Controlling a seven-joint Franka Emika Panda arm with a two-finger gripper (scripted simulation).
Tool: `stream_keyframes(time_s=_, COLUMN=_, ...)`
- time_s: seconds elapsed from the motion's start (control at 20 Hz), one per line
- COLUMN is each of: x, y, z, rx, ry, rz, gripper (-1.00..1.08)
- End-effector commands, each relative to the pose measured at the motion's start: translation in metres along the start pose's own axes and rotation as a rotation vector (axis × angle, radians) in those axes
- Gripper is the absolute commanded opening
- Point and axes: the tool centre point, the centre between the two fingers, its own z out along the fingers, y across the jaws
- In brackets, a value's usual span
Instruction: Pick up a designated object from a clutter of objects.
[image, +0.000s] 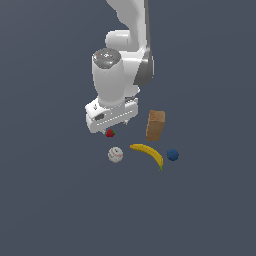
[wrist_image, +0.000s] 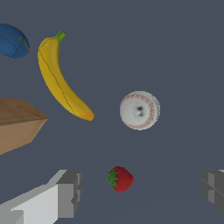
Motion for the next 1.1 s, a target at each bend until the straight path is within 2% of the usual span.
stream_keyframes(time_s=0.0, x=-0.007, y=0.002, z=0.01, rx=-0.003, ry=0.0, rz=-0.061, gripper=1.0)
stream_keyframes(time_s=1.05, x=-0.066, y=0.003, z=0.085, rx=-0.015, ry=0.012, rz=-0.565, gripper=1.0)
